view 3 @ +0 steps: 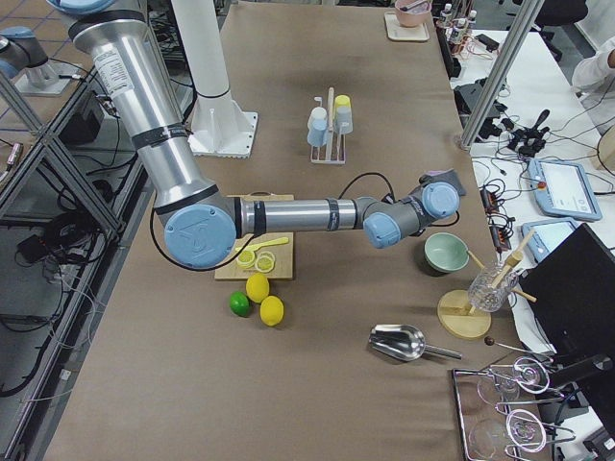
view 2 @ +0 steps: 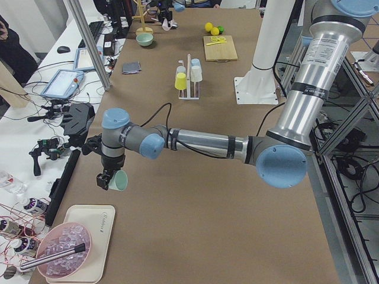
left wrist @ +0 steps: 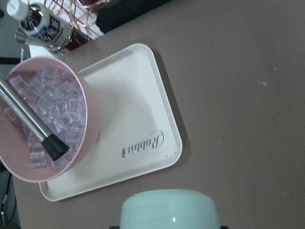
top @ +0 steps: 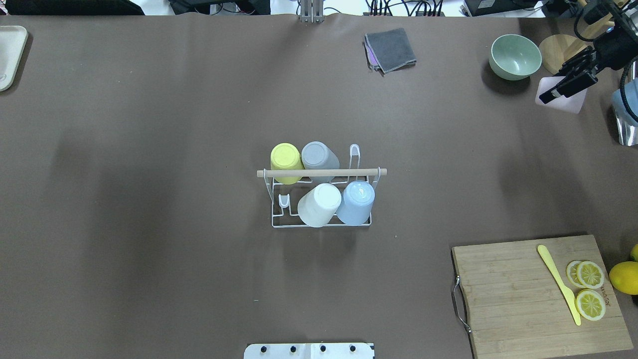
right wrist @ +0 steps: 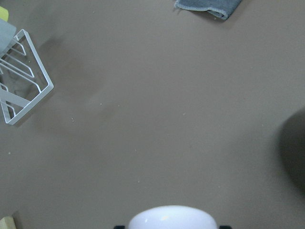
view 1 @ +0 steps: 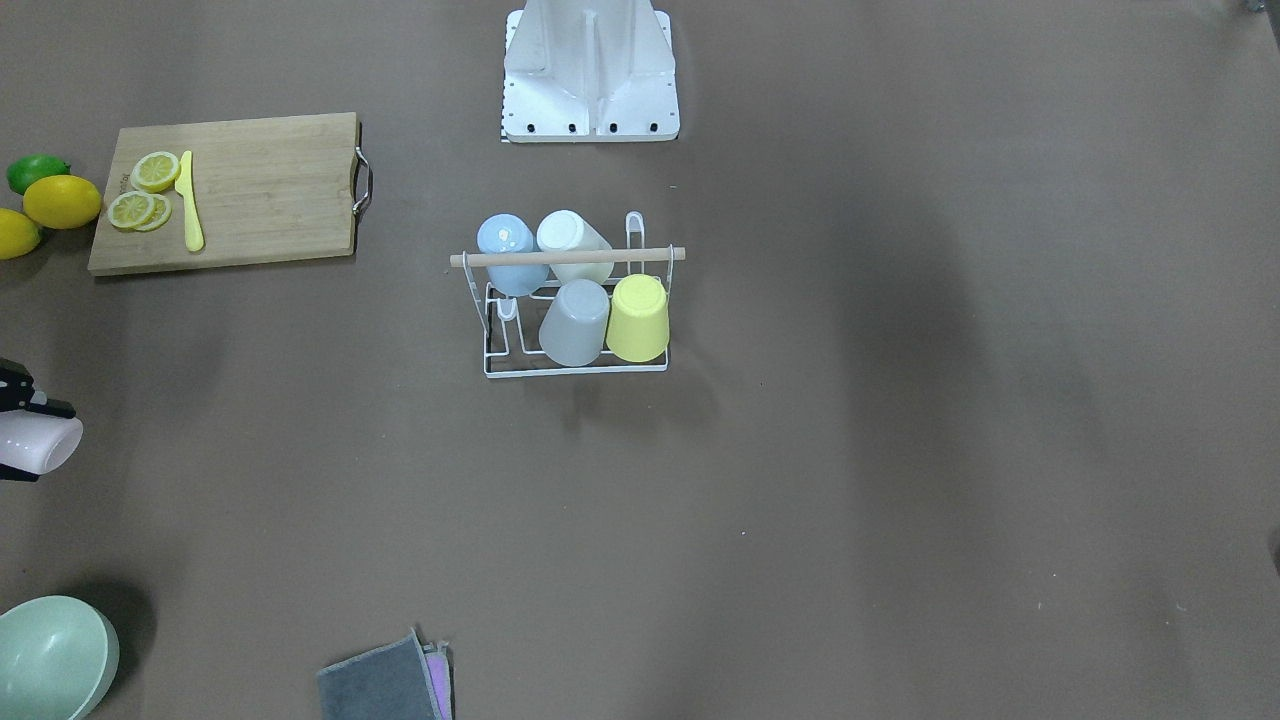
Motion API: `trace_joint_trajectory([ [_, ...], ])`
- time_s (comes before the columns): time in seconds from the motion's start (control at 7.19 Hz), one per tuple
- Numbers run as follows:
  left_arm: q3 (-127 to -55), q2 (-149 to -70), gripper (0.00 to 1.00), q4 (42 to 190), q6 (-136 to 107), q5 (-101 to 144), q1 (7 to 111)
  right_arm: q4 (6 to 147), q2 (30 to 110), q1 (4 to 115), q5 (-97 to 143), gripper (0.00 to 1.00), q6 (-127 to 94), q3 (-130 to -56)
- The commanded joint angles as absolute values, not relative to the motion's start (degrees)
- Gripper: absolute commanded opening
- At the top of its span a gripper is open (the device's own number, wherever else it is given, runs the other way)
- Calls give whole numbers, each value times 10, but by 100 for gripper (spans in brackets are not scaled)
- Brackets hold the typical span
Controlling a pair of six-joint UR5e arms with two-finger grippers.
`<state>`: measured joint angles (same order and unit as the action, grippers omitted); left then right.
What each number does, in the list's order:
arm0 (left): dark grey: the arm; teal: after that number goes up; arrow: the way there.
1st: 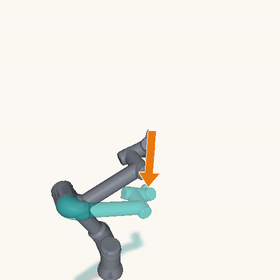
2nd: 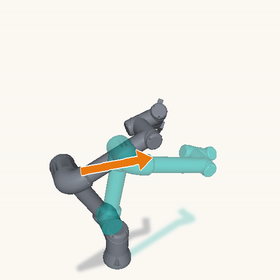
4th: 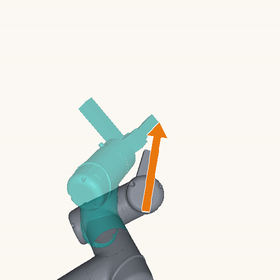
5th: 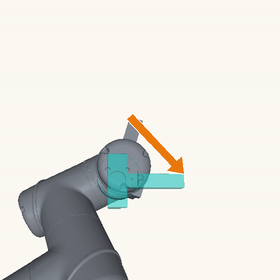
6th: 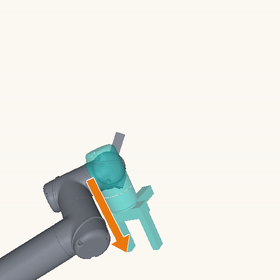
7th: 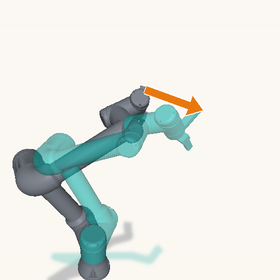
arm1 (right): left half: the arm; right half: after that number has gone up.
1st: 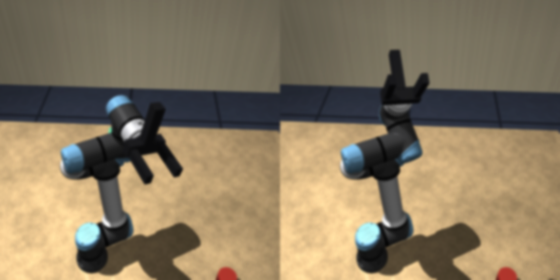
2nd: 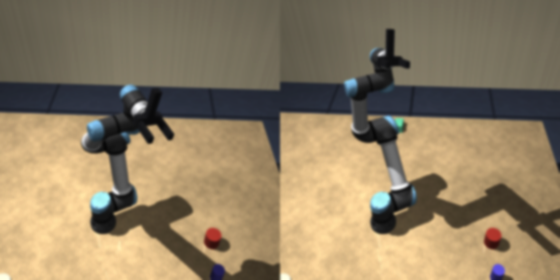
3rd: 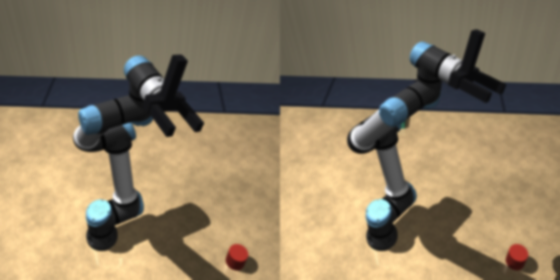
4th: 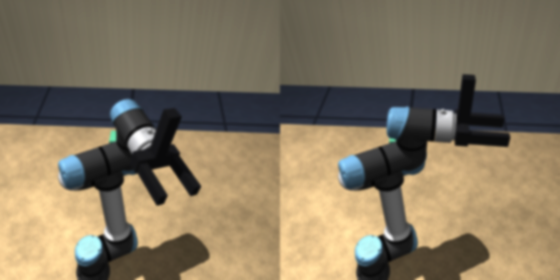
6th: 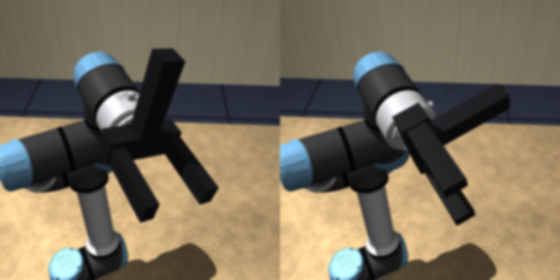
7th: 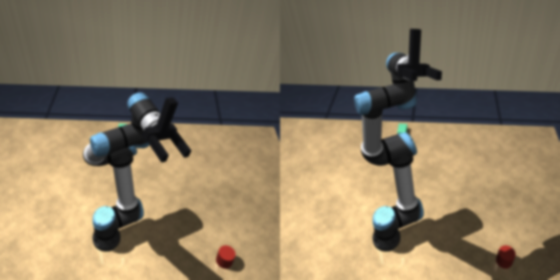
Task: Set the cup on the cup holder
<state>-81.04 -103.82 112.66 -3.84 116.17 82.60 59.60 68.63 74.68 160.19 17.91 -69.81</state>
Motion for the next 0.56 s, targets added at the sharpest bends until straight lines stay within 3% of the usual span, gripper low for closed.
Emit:
trace_joint_trajectory([
  [0.0,-926,-931,0,1166,-94,1161,809,537,705,746,1600,7,184,-693],
  [0.14,-976,-886,0,1172,-104,1159,791,515,710,746,1598,7,178,-692],
  [0.42,-990,-845,0,1286,-183,1160,753,509,708,746,1607,7,172,-692],
])
